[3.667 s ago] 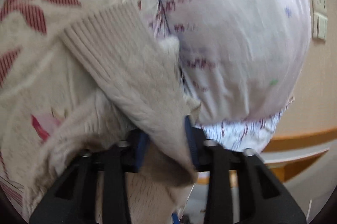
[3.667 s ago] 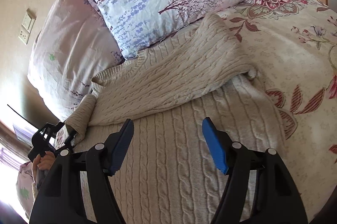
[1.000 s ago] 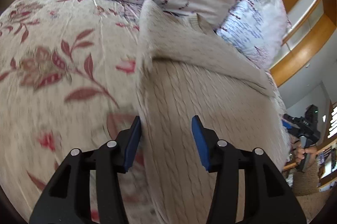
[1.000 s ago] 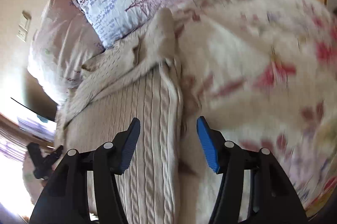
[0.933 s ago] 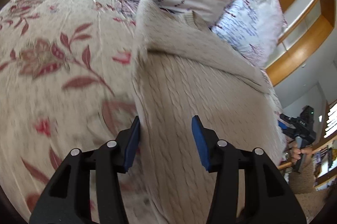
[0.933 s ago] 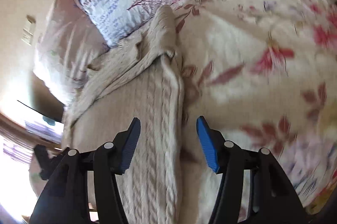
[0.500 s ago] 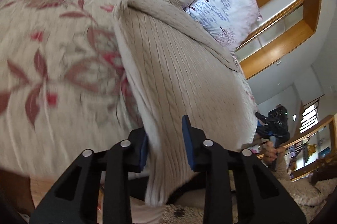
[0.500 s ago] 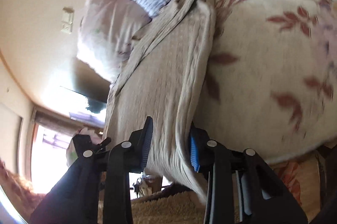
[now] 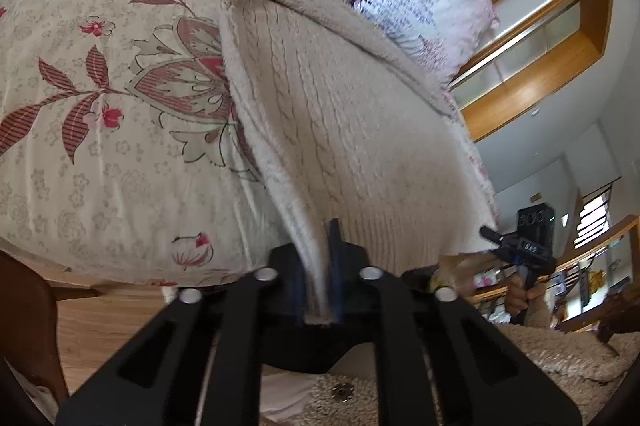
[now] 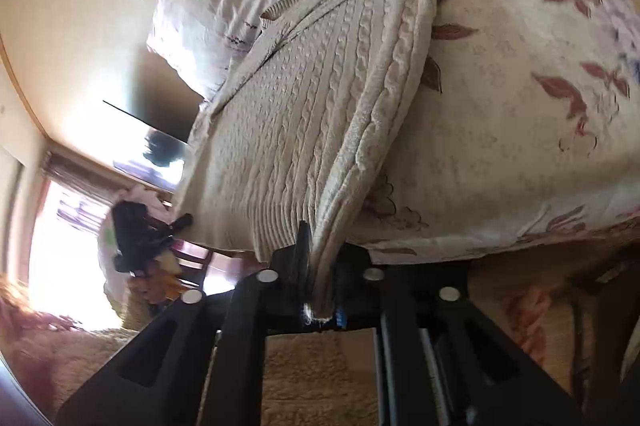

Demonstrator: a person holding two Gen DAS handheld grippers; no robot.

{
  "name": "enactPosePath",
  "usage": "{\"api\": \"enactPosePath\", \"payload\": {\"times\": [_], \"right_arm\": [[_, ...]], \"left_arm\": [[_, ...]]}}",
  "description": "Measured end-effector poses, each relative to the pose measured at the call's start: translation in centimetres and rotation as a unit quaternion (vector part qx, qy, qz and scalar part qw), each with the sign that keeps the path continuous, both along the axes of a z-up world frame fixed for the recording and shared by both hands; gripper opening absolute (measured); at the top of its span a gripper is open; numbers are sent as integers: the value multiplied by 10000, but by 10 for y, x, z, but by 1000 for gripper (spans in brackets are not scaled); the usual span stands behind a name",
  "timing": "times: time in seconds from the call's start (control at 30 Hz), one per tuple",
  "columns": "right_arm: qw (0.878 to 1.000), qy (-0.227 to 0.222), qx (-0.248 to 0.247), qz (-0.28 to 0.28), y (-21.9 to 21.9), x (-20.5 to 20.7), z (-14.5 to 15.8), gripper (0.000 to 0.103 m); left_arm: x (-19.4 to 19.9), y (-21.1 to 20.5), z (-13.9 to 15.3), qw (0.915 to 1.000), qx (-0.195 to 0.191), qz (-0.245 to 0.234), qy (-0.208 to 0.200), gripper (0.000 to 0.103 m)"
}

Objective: Fold small clothes

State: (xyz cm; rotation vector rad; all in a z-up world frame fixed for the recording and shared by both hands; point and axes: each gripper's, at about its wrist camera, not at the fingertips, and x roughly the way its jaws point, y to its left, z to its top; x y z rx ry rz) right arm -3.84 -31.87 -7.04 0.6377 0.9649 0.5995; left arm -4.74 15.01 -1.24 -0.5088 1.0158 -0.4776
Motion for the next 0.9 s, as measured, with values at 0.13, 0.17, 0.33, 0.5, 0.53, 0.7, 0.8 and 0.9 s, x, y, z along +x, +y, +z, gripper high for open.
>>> {"api": "enactPosePath", "payload": {"times": [0.13, 0.17, 0.33, 0.5, 0.53, 0.7, 0.8, 0.9], "right_arm": [[9982, -555, -192, -108, 0, 3, 24, 9], [9966, -747, -291, -178, -1, 3, 32, 9], [9806, -1689, -705, -705, -8, 2, 67, 9], [9617, -2153, -1164, -1232, -13, 7, 86, 8], [9575, -2255, -1235, -1310, -12, 8, 90, 8], [9403, -2636, -1498, -1543, -9, 26, 111, 8], [9281, -2841, -1706, -1697, -4, 44, 124, 8], [9123, -3060, -2000, -1844, 2, 64, 135, 8]], "left_arm": [[3, -4, 9, 9996, 260, -39, -126, 7], [3, -3, 13, 9993, 303, -22, -196, 7], [14, 12, 42, 9962, 439, 325, -685, 7], [39, 31, 73, 9905, 256, 792, -1090, 7], [42, 33, 79, 9895, 235, 836, -1158, 7], [81, 28, 111, 9822, 373, 1045, -1515, 7], [104, 25, 125, 9772, 529, 1177, -1688, 7], [134, 20, 138, 9721, 675, 1302, -1831, 7]]}}
